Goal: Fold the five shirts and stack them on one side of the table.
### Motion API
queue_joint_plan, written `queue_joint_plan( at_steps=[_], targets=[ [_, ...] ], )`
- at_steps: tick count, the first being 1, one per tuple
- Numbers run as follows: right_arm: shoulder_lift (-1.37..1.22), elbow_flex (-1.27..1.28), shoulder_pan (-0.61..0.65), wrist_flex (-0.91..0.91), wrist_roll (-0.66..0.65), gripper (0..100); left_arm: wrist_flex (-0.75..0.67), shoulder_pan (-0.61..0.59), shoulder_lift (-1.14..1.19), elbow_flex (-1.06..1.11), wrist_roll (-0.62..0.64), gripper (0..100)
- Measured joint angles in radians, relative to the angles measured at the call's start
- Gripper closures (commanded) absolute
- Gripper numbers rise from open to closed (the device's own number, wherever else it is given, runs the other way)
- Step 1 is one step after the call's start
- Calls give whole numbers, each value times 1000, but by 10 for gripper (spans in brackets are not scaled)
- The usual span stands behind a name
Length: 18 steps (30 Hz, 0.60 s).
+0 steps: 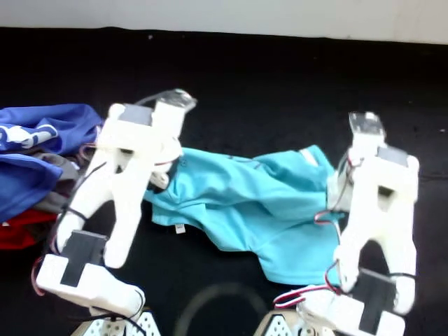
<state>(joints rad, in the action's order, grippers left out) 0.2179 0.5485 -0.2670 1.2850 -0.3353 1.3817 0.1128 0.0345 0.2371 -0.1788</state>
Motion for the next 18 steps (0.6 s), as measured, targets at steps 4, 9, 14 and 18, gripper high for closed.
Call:
queue_joint_plan(
  at_steps=[4,9,14,18],
  targets=[
    [41,46,-26,-5,-57,868,-51,71,0,23,0,992],
    [94,46,-75,2,-64,865,-58,114,-2,26,0,992],
    [126,51,-110,2,-64,865,-58,107,-2,26,0,992],
    [126,54,-110,0,-64,865,-58,110,-2,26,0,992]
  ],
)
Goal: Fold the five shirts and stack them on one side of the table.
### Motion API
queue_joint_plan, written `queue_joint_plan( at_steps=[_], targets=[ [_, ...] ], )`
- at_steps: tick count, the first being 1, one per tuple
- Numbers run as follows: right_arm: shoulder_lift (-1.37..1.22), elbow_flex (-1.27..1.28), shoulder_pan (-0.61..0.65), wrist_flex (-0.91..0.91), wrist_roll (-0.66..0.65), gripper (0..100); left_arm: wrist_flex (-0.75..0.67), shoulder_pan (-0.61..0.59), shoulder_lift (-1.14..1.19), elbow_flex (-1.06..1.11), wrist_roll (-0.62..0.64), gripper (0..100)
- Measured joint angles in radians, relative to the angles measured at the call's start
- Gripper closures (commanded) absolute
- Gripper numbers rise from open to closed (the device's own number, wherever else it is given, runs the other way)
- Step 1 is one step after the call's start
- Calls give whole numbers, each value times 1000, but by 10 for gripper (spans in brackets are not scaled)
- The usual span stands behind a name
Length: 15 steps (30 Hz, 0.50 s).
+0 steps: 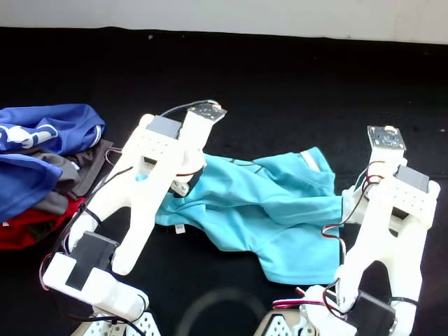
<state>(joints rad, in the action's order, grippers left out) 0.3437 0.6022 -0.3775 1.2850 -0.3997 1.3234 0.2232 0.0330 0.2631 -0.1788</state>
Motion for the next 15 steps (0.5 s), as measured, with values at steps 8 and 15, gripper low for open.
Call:
queue_joint_plan(
  at_steps=[8,15],
  targets=[
    [0,0,87,-44,0,865,0,-2,0,0,0,992],
    [0,0,150,-114,0,861,0,-3,0,0,0,992]
  ],
)
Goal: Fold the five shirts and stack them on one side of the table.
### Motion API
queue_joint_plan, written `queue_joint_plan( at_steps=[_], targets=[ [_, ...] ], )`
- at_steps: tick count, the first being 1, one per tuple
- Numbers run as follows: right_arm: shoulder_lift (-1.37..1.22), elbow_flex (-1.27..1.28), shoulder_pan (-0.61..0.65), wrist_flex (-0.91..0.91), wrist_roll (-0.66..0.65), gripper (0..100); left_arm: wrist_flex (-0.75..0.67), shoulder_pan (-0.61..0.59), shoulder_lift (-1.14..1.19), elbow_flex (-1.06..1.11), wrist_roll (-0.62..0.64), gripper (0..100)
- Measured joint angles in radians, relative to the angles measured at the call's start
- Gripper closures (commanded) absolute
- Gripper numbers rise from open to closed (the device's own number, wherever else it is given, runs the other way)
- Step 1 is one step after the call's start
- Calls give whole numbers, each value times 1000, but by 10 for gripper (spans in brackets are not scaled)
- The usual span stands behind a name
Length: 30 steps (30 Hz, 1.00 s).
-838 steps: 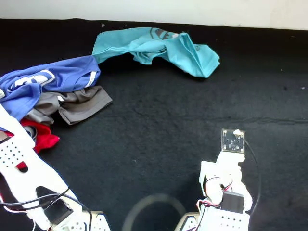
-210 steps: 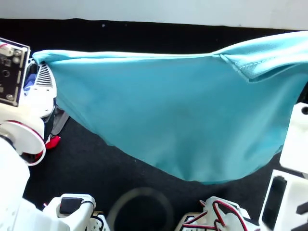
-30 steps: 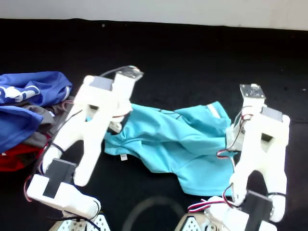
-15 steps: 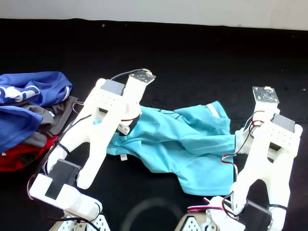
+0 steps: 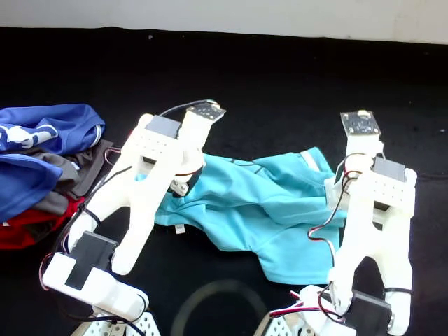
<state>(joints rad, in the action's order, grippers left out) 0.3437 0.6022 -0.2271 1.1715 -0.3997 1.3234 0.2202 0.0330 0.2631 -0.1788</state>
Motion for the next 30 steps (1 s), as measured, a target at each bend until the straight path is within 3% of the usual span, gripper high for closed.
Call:
queue_joint_plan(
  at_steps=[12,17,25,30],
  targets=[
    [-247,0,-31,-71,0,865,0,0,0,0,0,992],
    [-253,-2,-37,-74,0,996,0,0,0,0,0,992],
    [-241,-2,-75,-74,61,991,0,0,0,0,0,992],
    [-104,-3,-110,-74,83,992,0,0,0,0,0,992]
  ],
)
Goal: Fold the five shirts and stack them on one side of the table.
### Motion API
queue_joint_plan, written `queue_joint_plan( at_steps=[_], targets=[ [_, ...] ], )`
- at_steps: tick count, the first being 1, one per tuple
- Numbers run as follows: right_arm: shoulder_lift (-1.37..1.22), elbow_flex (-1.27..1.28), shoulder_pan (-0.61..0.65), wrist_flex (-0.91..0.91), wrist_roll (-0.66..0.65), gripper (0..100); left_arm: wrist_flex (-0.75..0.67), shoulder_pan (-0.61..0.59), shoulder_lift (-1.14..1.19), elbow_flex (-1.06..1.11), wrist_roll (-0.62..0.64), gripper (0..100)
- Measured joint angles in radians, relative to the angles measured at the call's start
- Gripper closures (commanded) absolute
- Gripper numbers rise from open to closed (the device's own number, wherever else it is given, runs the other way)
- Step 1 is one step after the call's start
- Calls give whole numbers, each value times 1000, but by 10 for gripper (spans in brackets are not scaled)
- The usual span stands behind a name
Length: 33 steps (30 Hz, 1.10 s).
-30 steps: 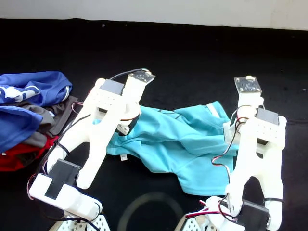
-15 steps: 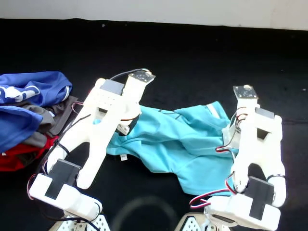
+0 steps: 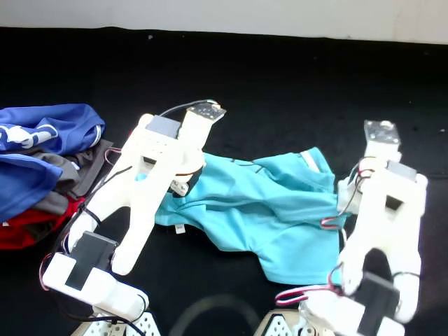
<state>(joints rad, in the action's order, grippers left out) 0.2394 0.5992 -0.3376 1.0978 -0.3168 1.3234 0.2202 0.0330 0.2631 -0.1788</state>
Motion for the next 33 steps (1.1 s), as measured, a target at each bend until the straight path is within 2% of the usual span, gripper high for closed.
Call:
queue_joint_plan(
  at_steps=[6,8,17,22,26,33],
  targets=[
    [233,0,-3,0,0,992,8,0,-6,-35,0,992],
    [285,-23,-3,-6,6,992,63,2,-6,-107,0,992],
    [318,-359,-3,-40,9,992,393,3,-6,-727,-2,992],
    [319,-634,-3,37,9,992,436,-9,-66,-1016,-2,992],
    [325,-829,-3,78,9,992,439,-20,-167,-1076,-2,992],
    [339,-1065,-6,81,9,992,439,-107,-356,-1046,-2,992]
  ],
)
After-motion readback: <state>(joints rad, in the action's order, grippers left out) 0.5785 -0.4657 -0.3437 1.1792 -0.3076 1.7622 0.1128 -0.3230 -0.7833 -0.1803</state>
